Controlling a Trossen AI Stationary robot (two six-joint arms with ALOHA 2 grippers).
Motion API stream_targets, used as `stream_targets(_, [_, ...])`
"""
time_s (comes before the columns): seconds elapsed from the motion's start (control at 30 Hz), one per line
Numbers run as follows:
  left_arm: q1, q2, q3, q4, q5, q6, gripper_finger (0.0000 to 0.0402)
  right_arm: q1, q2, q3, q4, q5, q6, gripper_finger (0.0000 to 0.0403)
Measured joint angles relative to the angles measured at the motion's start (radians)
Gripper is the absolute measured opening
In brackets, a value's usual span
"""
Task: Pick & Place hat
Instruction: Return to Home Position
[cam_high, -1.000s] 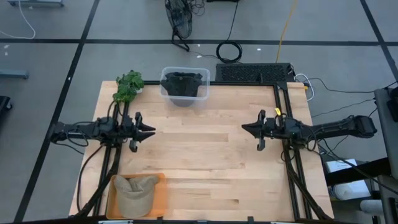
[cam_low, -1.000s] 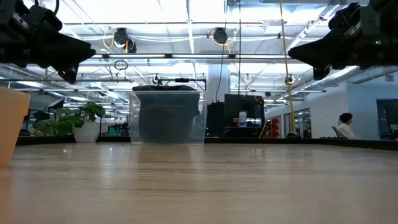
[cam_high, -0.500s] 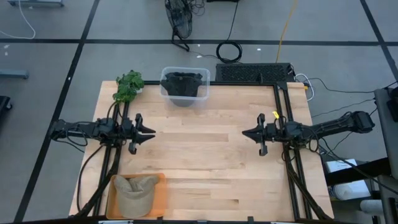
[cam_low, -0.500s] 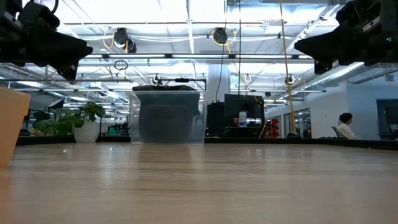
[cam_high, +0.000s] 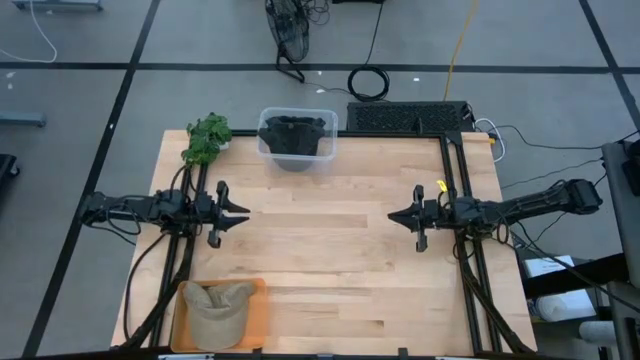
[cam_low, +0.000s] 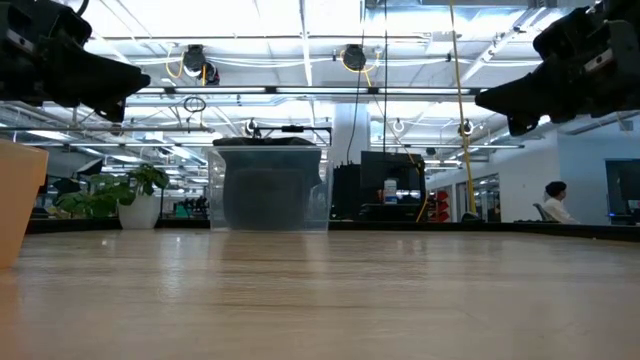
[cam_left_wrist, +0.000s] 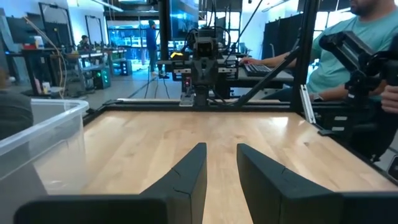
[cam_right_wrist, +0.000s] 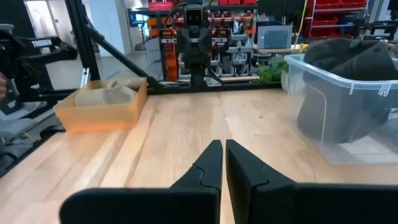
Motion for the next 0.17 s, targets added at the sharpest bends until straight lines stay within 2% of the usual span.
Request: stream_targets(0.17, [0.009, 0.000, 0.000, 0.000, 0.000, 0.019, 0.0097, 0.000, 0.000, 0.000, -0.002, -0.002, -0.004, 0.0000])
